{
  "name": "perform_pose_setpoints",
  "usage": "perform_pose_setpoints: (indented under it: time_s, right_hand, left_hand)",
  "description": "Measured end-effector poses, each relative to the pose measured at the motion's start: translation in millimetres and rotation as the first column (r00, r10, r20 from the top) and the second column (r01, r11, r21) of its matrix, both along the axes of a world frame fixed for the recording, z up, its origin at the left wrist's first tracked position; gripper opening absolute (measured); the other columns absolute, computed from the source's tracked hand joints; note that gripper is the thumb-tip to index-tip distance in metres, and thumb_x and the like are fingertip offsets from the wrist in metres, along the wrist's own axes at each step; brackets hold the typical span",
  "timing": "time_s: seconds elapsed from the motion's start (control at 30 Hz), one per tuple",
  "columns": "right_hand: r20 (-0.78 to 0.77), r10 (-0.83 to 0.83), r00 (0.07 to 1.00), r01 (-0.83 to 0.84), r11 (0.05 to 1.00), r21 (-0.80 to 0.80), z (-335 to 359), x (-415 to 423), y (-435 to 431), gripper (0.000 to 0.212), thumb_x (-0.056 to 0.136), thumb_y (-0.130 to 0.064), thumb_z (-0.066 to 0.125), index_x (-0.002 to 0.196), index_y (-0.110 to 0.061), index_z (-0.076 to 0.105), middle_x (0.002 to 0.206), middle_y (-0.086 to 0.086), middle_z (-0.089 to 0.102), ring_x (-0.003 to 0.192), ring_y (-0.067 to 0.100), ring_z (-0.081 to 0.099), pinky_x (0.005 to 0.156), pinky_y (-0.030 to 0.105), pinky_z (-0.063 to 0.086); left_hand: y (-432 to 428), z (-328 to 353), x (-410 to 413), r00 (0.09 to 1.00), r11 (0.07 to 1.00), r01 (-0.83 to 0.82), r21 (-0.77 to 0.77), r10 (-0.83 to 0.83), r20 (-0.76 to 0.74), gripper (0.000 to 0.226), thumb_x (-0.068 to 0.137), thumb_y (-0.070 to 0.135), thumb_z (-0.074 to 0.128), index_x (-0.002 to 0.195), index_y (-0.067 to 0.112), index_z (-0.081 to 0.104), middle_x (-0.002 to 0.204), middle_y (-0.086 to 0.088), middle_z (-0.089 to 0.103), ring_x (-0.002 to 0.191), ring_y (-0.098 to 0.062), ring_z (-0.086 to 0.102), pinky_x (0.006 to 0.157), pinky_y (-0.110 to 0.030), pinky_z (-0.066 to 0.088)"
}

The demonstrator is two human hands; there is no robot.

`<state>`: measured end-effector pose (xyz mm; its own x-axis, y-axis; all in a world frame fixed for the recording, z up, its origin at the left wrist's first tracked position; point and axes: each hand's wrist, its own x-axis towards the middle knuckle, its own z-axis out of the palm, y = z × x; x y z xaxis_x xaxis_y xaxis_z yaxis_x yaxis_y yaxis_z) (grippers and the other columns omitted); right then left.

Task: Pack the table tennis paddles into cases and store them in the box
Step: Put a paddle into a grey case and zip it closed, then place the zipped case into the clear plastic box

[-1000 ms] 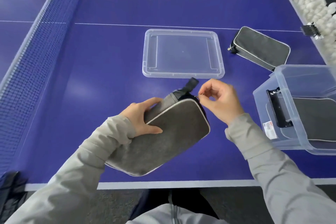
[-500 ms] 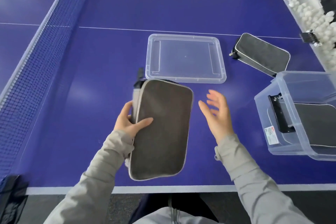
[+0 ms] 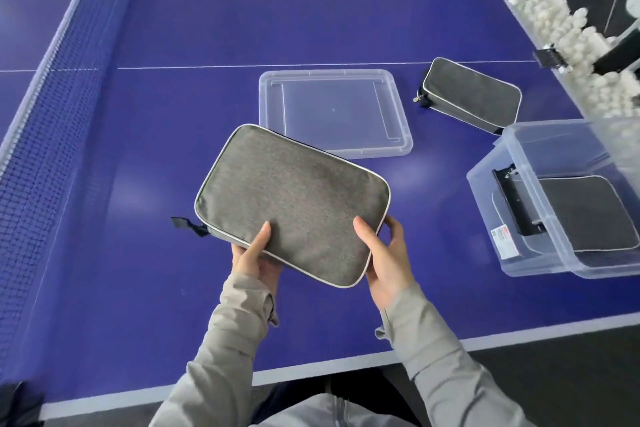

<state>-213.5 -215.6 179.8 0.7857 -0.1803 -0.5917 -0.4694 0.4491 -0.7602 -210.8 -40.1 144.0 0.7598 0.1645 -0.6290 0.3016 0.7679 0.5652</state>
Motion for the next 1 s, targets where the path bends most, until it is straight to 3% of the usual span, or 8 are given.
perform_pose_setpoints:
  time_s: [0.1, 0.2, 0.33, 0.43, 0.57, 0.7, 0.8, 1.0]
  right_hand:
    - [0.029, -0.036, 0.999, 0.037, 0.999, -0.029, 3.6, -4.6, -15.1, 0.056, 0.073, -0.022, 0.077, 0.121, -0.029, 0.048, 0.095, -0.004, 0.075, 0.093, 0.015, 0.07, 0.083, 0.036, 0.054]
    - [0.054, -0.068, 0.996, 0.071, 0.996, -0.055, 9.8, -9.8, -34.6, 0.064, 0.061, -0.032, 0.079, 0.118, -0.027, 0.052, 0.093, -0.002, 0.074, 0.09, 0.018, 0.07, 0.075, 0.035, 0.057]
    - [0.089, -0.058, 0.994, 0.065, 0.995, -0.073, 16.0, -22.2, -69.8, 0.061, 0.061, -0.033, 0.075, 0.118, -0.025, 0.054, 0.097, -0.003, 0.074, 0.088, 0.014, 0.071, 0.065, 0.03, 0.057]
    - [0.097, -0.036, 0.995, 0.045, 0.994, -0.096, 19.5, -31.4, -95.4, 0.055, 0.063, -0.032, 0.072, 0.115, -0.026, 0.056, 0.095, -0.004, 0.074, 0.085, 0.013, 0.071, 0.063, 0.031, 0.057]
    - [0.1, 0.01, 0.995, 0.006, 0.987, -0.162, 22.9, -40.8, -126.7, 0.047, 0.064, -0.034, 0.071, 0.109, -0.032, 0.058, 0.082, -0.01, 0.074, 0.076, 0.008, 0.071, 0.06, 0.031, 0.056]
    - [0.096, 0.053, 0.994, -0.023, 0.957, -0.289, 24.1, -48.8, -165.7, 0.035, 0.073, -0.034, 0.07, 0.107, -0.032, 0.06, 0.09, -0.01, 0.073, 0.084, 0.006, 0.069, 0.069, 0.028, 0.05]
    - [0.107, 0.112, 0.988, -0.059, 0.909, -0.413, 29.5, -59.3, -203.0, 0.042, 0.059, -0.053, 0.071, 0.098, -0.04, 0.064, 0.102, -0.016, 0.067, 0.092, -0.001, 0.063, 0.074, 0.021, 0.047]
    - [0.165, 0.13, 0.978, -0.031, 0.867, -0.498, 37.4, -90.9, -296.4, 0.051, 0.058, -0.059, 0.07, 0.105, -0.041, 0.062, 0.107, -0.011, 0.066, 0.091, -0.003, 0.064, 0.066, 0.015, 0.052]
  left_hand:
    - [2.8, -3.6, -3.5, 0.989, 0.989, 0.148, 0.026, -0.148, 0.009, 0.047, 0.072, 0.022, 0.065, 0.118, 0.023, 0.055, 0.106, 0.003, 0.069, 0.092, -0.017, 0.069, 0.07, -0.034, 0.057]
    - [21.5, -11.6, -1.0, 0.963, 0.963, 0.27, -0.006, -0.27, -0.005, 0.032, 0.08, 0.041, 0.053, 0.105, 0.023, 0.061, 0.095, 0.003, 0.071, 0.09, -0.018, 0.066, 0.067, -0.031, 0.059]
    - [59.2, -11.8, 17.2, 0.943, 0.94, 0.328, 0.097, -0.332, 0.019, 0.045, 0.093, 0.057, 0.032, 0.123, 0.029, 0.05, 0.107, 0.002, 0.068, 0.093, -0.023, 0.062, 0.063, -0.039, 0.059]
    - [61.0, 1.5, 30.7, 0.837, 0.809, 0.504, 0.302, -0.544, 0.061, 0.055, 0.083, 0.049, 0.059, 0.132, 0.032, 0.041, 0.103, -0.002, 0.068, 0.07, -0.029, 0.063, 0.046, -0.036, 0.051]
    - [26.4, 19.3, 36.9, 0.695, 0.621, 0.63, 0.467, -0.719, 0.02, 0.074, 0.048, 0.028, 0.083, 0.117, 0.028, 0.057, 0.094, -0.003, 0.073, 0.08, -0.021, 0.071, 0.062, -0.031, 0.057]
    - [-10.2, 19.8, 14.9, 0.732, 0.653, 0.609, 0.451, -0.681, -0.003, 0.085, 0.045, 0.022, 0.088, 0.124, 0.02, 0.056, 0.097, -0.004, 0.072, 0.084, -0.022, 0.07, 0.066, -0.031, 0.058]
    - [-45.8, 21.8, -8.2, 0.759, 0.671, 0.57, 0.474, -0.651, 0.007, 0.086, 0.046, 0.019, 0.09, 0.125, 0.017, 0.057, 0.103, -0.002, 0.072, 0.088, -0.02, 0.069, 0.067, -0.03, 0.058]
    - [-141.3, 24.8, -57.1, 0.799, 0.723, 0.506, 0.471, -0.598, 0.06, 0.064, 0.058, 0.014, 0.082, 0.118, 0.022, 0.064, 0.117, 0.001, 0.067, 0.098, -0.02, 0.068, 0.065, -0.028, 0.056]
